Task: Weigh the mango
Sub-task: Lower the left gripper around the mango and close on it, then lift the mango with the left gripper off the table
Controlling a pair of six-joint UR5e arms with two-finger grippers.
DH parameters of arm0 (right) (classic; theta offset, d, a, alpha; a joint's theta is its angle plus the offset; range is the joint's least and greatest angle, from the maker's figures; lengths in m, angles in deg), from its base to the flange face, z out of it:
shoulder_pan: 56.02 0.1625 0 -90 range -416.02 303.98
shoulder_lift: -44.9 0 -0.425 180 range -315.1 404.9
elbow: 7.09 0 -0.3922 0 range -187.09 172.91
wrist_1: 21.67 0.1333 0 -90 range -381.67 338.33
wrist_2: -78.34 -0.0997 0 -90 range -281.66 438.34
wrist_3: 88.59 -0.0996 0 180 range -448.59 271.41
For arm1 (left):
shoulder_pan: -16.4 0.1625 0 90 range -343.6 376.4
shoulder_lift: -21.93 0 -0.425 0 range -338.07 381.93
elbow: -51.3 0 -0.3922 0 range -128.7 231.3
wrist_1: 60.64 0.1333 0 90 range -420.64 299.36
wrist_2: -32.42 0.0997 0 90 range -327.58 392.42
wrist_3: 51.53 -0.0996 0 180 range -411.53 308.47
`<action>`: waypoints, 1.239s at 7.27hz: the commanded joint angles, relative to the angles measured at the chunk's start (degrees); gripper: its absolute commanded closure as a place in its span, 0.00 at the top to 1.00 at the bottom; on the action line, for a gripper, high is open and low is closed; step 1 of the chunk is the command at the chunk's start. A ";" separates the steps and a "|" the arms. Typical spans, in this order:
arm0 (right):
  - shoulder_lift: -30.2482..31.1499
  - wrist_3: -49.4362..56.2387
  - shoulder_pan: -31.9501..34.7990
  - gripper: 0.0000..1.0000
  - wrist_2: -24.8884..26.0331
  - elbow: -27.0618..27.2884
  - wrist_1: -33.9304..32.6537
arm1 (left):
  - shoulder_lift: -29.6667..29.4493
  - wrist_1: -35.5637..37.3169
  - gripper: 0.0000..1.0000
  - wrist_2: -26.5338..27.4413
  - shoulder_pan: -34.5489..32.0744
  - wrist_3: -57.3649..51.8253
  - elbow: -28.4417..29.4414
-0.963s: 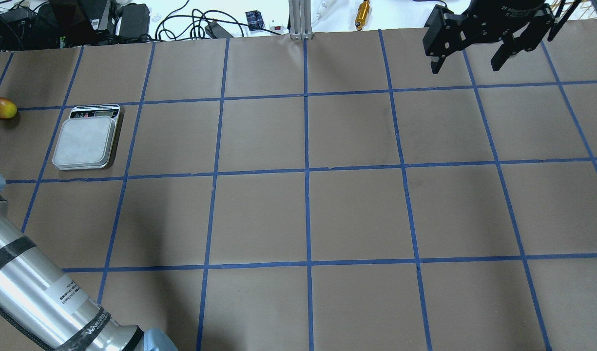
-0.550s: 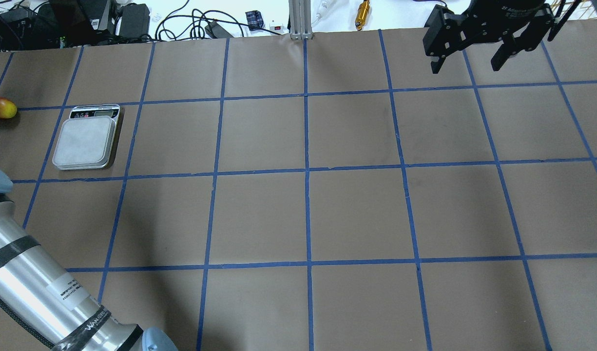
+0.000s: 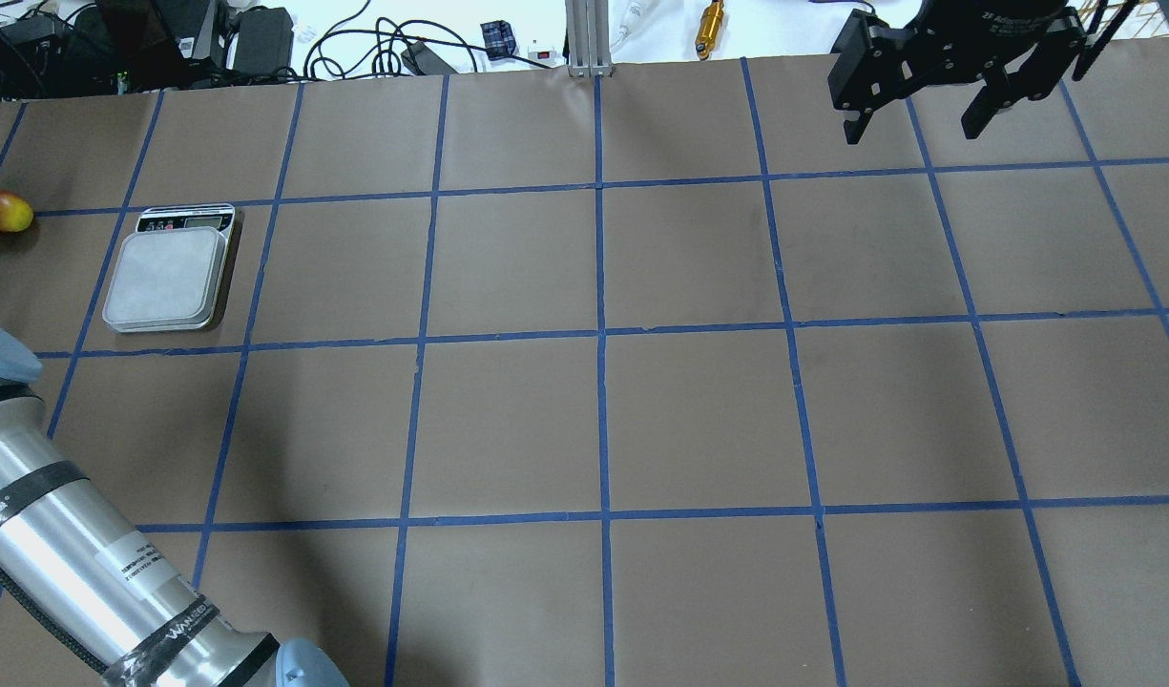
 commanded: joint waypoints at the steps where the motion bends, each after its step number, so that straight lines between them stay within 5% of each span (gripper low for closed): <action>1: 0.06 0.00 0.00 1.00 0.00 0.00 0.00 | -0.77 0.09 0.98 -0.57 0.00 -1.73 0.07; 6: -0.03 0.00 0.00 1.00 0.00 0.00 0.00 | -2.26 0.44 0.93 -0.75 0.09 -1.73 0.07; 7: -0.03 0.00 0.00 1.00 0.00 0.00 0.00 | -2.26 0.44 0.85 -0.75 0.00 -1.73 0.07; 9: -0.03 0.00 0.00 1.00 0.00 0.00 0.00 | -2.26 0.53 0.49 -0.75 0.09 -1.73 -0.02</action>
